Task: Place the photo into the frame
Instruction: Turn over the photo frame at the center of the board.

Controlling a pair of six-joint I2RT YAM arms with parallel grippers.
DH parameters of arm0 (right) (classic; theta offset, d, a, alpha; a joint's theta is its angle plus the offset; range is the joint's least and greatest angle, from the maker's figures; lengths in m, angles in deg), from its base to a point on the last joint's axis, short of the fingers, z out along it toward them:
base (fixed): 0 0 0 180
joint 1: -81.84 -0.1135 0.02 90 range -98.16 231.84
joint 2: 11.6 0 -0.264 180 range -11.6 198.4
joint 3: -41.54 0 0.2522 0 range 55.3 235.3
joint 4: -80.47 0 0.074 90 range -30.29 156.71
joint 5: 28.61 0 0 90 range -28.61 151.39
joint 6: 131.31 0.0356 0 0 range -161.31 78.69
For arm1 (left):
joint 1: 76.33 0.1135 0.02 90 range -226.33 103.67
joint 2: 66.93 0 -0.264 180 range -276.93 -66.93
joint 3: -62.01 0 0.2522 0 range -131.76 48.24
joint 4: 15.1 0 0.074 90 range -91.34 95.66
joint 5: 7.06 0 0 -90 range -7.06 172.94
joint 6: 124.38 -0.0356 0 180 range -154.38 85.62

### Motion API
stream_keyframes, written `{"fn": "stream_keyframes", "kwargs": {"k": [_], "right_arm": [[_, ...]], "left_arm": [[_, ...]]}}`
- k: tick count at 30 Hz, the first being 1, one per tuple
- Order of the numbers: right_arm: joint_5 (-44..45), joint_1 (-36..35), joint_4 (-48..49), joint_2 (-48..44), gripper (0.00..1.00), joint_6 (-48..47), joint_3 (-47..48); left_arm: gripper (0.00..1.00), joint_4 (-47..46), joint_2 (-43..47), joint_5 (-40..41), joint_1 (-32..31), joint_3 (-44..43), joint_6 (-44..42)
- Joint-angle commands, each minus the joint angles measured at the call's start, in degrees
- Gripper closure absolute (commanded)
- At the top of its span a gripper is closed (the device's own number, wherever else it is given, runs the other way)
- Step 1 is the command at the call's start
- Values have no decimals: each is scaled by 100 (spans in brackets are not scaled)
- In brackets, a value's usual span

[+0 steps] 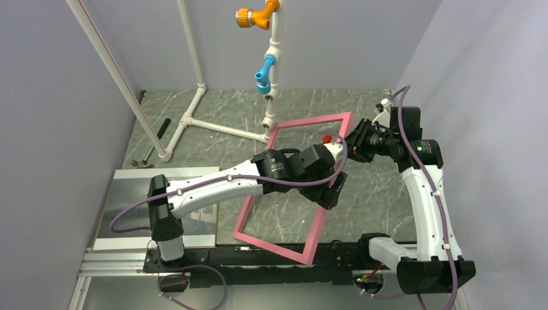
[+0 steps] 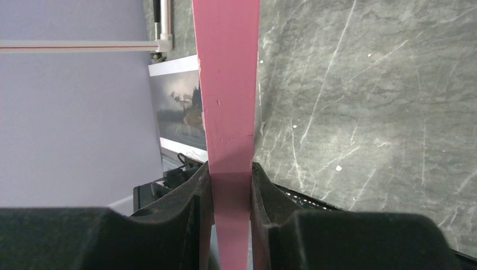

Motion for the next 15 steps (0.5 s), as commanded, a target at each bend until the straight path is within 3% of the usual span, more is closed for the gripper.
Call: {"fn": "stream_keyframes", "kwargs": {"k": [1, 4, 8, 9, 15], "right_arm": [[-462, -26, 305, -130, 100, 355, 129], [-686, -23, 521, -226, 100, 337, -77], [-808, -24, 828, -377, 100, 425, -373], [-819, -21, 867, -387, 99, 433, -401], [-838, -22, 885, -315, 89, 339, -400]], "left_arm": [[22, 151, 35, 363, -54, -241, -100], [48, -176, 129, 119, -55, -21, -68], [93, -494, 335, -35, -55, 209, 6], [99, -502, 373, -18, -55, 214, 10], [100, -658, 686, 81, -38, 324, 34]]}}
